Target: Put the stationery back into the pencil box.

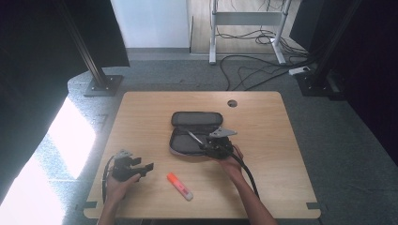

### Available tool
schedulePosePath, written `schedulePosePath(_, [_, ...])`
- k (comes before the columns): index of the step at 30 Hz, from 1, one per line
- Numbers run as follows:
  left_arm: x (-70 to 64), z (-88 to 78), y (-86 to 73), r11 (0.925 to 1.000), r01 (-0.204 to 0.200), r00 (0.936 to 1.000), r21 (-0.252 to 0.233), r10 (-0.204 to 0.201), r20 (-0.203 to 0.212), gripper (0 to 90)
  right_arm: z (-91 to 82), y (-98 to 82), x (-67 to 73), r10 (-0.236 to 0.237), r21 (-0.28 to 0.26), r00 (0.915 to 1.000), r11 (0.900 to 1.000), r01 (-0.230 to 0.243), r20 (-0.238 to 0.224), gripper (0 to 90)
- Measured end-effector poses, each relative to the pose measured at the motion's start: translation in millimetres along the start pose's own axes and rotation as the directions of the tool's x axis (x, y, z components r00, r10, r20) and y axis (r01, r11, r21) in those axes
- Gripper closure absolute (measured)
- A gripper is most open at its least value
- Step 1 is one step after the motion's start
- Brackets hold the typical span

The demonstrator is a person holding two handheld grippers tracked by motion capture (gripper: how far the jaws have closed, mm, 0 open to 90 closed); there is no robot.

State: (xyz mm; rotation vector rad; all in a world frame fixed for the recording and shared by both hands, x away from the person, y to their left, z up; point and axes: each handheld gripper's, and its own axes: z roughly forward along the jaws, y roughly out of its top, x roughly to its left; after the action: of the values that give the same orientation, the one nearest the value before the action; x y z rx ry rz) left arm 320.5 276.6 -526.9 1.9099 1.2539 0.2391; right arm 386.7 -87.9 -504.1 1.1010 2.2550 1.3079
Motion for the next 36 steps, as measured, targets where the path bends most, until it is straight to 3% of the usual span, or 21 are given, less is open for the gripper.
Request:
schedulePosePath(21, [-1.9,1.7,-0.4,1.0000,-0.003,1.0000,0.006,0.003,0.001,28.1,-24.9,-25.8,12.1,0.036,-0.042,0.9989,0.998,-0.037,-0.031,47.7])
schedulePosePath(29, [-2.1,2.1,-0.4,0.9999,-0.006,1.0000,0.010,0.006,0.002,28.1,-30.0,-33.8,14.5,0.055,-0.038,0.9973,0.998,-0.057,-0.048,46.0])
schedulePosePath(36, [-2.7,2.2,-0.4,0.9999,-0.007,1.0000,0.009,0.007,0.003,28.1,-33.1,-41.2,25.1,0.046,-0.033,0.9965,0.998,-0.049,-0.069,45.3])
